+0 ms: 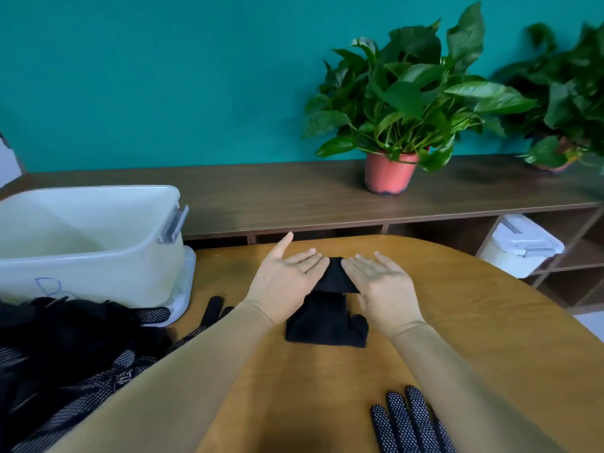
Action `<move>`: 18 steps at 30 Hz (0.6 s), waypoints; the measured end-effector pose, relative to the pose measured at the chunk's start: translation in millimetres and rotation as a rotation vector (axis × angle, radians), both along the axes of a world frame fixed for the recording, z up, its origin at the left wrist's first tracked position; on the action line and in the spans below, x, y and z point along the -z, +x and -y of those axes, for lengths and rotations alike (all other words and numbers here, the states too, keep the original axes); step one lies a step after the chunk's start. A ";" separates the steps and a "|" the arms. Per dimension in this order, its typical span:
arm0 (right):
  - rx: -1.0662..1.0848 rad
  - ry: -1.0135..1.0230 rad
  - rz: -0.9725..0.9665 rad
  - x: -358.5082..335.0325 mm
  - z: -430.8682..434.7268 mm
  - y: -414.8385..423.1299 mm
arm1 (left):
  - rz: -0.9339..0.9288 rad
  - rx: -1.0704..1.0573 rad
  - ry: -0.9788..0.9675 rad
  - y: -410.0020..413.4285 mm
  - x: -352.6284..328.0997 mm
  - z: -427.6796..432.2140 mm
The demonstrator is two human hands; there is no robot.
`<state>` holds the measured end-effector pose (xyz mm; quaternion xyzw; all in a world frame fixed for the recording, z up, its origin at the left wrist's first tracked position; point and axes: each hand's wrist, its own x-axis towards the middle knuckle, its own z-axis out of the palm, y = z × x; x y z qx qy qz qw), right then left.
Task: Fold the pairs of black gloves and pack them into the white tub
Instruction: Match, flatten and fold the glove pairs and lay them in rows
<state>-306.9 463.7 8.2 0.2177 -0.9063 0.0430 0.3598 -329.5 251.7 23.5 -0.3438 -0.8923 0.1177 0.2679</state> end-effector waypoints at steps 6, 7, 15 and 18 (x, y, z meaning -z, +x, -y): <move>-0.022 0.041 0.003 42.1 1.5 12.7 | -0.017 0.056 0.101 12.9 46.4 4.1; -0.027 0.047 -0.009 47.6 2.6 13.7 | -0.019 0.044 0.095 15.8 50.4 5.7; -0.049 0.100 -0.144 56.7 6.6 15.7 | 0.066 0.026 0.104 31.4 46.0 14.5; -0.076 0.125 -0.149 57.4 5.9 19.4 | 0.087 0.056 0.046 40.0 49.9 21.1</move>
